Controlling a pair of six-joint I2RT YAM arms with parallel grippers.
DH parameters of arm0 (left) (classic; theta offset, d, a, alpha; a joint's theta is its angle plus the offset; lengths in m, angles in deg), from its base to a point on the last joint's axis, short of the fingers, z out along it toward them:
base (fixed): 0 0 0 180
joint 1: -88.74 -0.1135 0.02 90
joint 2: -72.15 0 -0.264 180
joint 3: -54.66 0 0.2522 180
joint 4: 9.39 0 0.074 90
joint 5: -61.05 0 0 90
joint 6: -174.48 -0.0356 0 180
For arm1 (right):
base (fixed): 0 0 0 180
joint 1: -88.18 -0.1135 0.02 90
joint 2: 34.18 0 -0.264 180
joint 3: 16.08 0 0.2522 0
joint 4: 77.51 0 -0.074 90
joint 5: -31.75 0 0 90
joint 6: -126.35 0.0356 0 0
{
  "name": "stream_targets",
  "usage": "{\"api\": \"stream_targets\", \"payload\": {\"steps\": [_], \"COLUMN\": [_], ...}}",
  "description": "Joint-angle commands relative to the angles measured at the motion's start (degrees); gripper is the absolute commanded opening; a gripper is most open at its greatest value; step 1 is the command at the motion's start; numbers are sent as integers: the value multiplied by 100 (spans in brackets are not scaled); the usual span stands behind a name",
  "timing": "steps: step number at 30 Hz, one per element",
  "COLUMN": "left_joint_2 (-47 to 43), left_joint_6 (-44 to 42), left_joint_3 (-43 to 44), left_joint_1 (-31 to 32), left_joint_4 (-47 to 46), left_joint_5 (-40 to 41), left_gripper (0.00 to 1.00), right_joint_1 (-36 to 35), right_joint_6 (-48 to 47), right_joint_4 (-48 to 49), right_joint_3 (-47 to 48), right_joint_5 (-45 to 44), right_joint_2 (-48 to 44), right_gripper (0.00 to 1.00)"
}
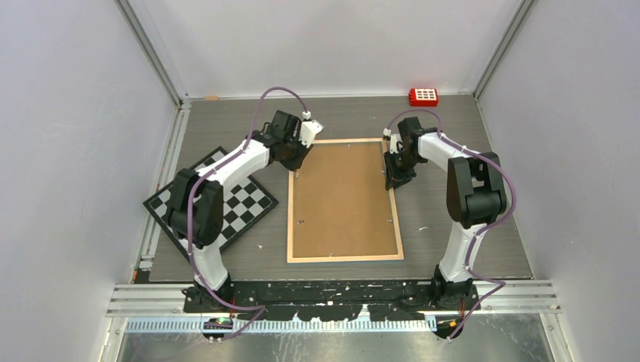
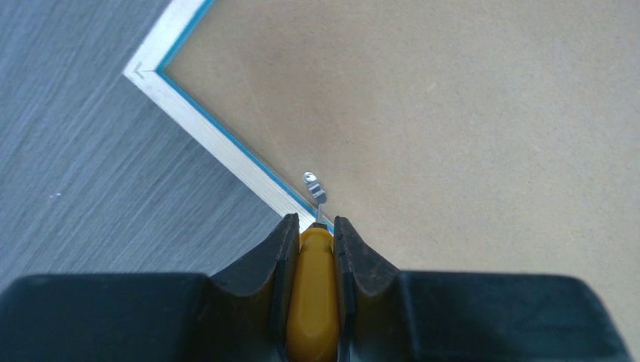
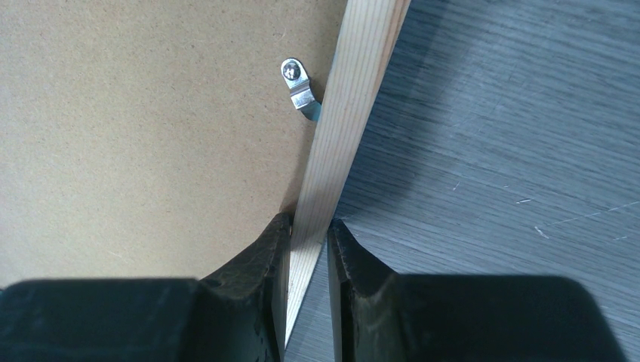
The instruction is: Take the photo out of the frame
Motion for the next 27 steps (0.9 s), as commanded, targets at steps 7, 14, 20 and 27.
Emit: {"api": "stream_targets", "payload": {"steps": [7, 14, 20, 27], "left_joint_2": [-128, -395, -585, -938], "left_joint_6": [394, 925, 1438, 1450], "left_joint_3": [279, 534, 726, 613], "left_joint_1": [140, -77, -364, -660], "left_joint_4": [233, 230, 497, 890], "left_joint_5": [-562, -1011, -1293, -1688], "left_gripper": [0, 0, 0, 0], "right_joint_1": [-137, -106, 371, 785], "right_joint_6": [-170, -499, -1309, -2750], "right_joint_4": [-406, -492, -960, -1717], "right_joint_3": [-205, -73, 621, 1744], "right_joint_5": [-6, -386, -494, -494], "right_joint_2": [416, 434, 622, 1082], "right_gripper": [14, 11, 7, 1]}}
